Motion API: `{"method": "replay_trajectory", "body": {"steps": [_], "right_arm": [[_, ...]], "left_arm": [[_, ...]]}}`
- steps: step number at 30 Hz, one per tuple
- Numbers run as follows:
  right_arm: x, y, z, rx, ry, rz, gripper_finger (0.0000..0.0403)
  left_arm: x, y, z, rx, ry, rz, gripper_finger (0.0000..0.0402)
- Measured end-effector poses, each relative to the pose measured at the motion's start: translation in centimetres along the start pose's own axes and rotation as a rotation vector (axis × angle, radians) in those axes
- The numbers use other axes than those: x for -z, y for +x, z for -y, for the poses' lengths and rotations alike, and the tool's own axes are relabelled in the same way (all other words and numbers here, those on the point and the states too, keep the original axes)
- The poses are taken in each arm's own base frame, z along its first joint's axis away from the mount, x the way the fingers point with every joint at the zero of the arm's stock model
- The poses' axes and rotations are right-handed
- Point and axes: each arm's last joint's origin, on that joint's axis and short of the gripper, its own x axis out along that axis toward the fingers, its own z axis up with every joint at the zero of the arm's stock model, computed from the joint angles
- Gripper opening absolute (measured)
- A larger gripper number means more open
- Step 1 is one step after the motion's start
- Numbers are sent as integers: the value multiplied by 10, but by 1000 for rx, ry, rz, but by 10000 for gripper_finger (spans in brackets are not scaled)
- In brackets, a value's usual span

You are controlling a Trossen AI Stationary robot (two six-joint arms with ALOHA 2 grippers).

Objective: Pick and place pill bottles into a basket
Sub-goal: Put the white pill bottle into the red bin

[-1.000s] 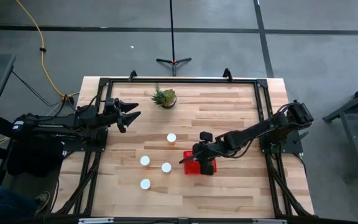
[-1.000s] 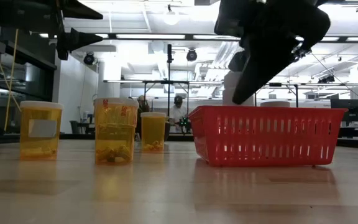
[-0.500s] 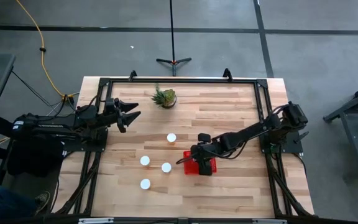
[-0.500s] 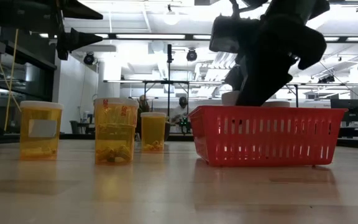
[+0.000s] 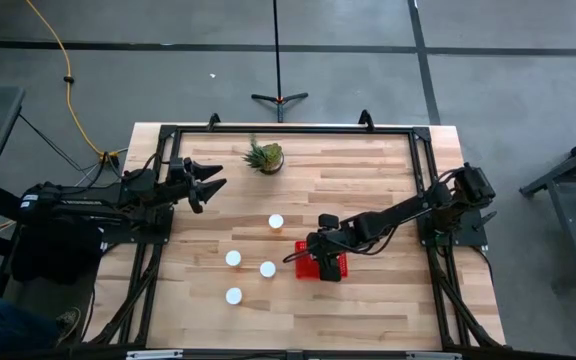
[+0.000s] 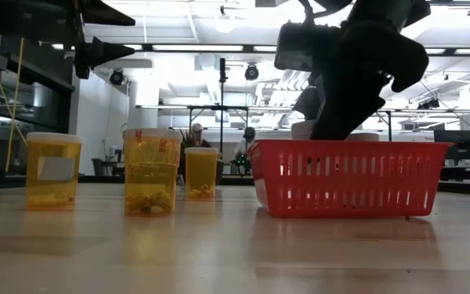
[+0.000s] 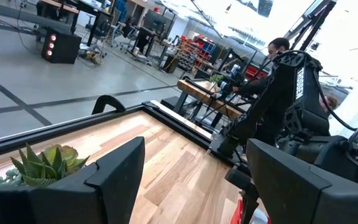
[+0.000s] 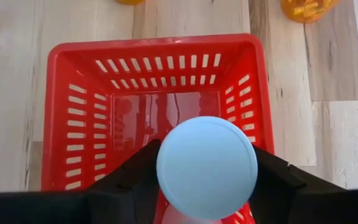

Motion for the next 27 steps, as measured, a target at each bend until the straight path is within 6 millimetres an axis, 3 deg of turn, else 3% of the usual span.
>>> {"method": "replay_trajectory", "body": {"steps": [10, 27], "right_arm": [[0, 0, 0, 1, 0, 0, 236], [-1, -1, 0, -79, 38, -19, 236]], "left_arm": [[0, 0, 0, 0, 0, 0, 314], [0, 0, 0, 7, 0, -3, 314]]}}
